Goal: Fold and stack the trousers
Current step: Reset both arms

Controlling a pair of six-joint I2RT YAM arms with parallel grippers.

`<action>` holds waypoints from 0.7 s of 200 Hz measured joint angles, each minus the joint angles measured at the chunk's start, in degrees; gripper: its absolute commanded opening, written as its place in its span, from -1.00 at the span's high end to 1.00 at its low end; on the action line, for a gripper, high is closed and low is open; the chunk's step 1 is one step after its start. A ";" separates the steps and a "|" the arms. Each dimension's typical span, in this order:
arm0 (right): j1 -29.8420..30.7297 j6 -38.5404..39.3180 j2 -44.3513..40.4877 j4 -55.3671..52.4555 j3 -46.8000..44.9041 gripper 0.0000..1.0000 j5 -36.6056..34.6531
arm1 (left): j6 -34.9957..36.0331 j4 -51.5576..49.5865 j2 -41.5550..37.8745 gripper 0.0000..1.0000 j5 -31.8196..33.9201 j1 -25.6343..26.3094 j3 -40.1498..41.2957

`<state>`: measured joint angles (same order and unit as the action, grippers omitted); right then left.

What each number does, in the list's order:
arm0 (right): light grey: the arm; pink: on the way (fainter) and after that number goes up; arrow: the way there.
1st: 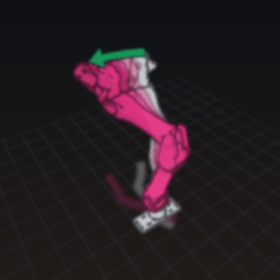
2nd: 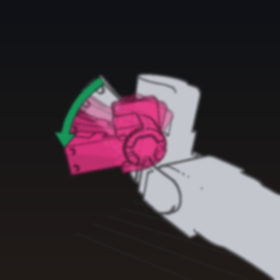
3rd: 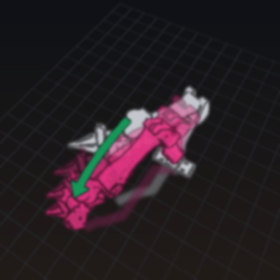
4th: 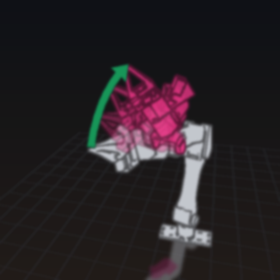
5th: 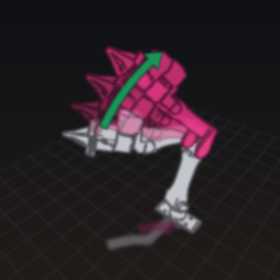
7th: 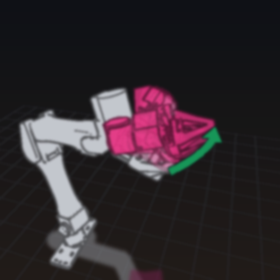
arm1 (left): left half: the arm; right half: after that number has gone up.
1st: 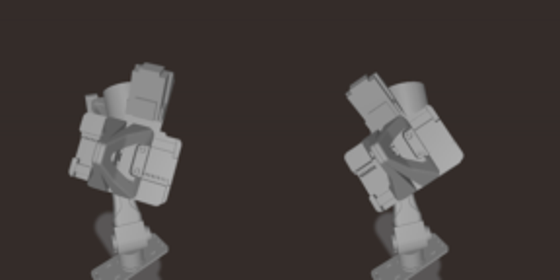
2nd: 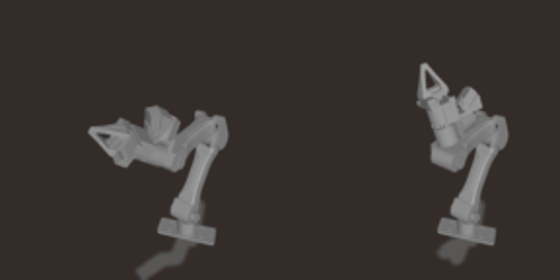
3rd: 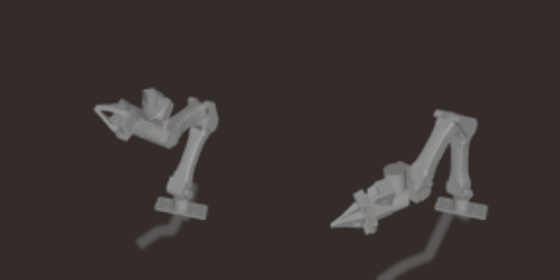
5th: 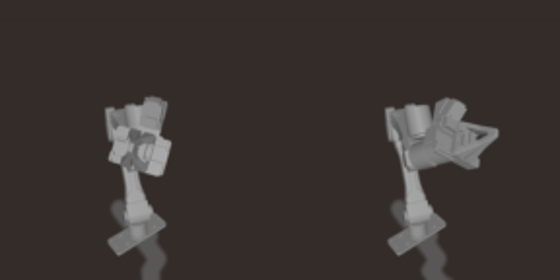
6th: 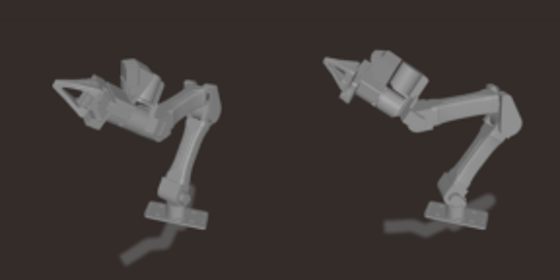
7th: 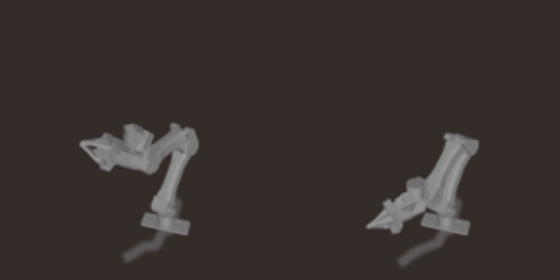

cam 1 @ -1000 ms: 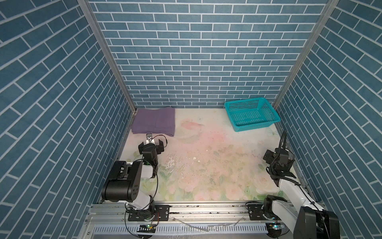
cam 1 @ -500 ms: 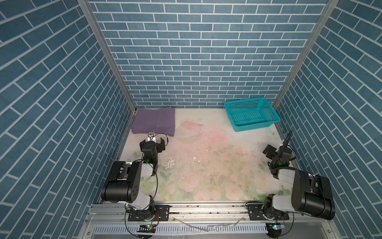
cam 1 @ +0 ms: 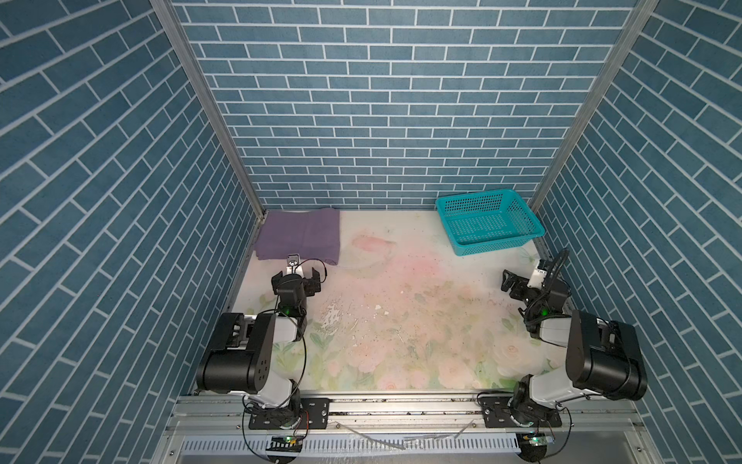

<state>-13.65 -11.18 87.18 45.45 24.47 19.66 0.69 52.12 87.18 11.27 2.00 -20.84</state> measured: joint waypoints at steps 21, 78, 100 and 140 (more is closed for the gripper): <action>2.38 2.40 0.74 -4.11 4.04 -0.98 1.57 | 0.00 0.02 0.00 -0.99 0.00 0.00 0.00; 4.00 3.28 -2.49 -0.11 -2.32 -0.98 -5.75 | 0.00 0.02 0.00 -0.99 0.00 0.00 0.00; 4.00 1.49 -4.24 8.35 -10.03 -0.99 -13.03 | 0.00 0.00 0.00 -0.99 0.02 0.00 0.00; 5.14 -0.33 -4.20 13.16 -13.07 -0.98 -22.84 | 0.02 0.00 0.00 -0.99 0.00 0.00 0.00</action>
<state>-8.51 -11.51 82.98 58.61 11.40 -3.18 0.71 52.12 87.18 11.27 2.00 -20.84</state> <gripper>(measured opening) 0.991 0.994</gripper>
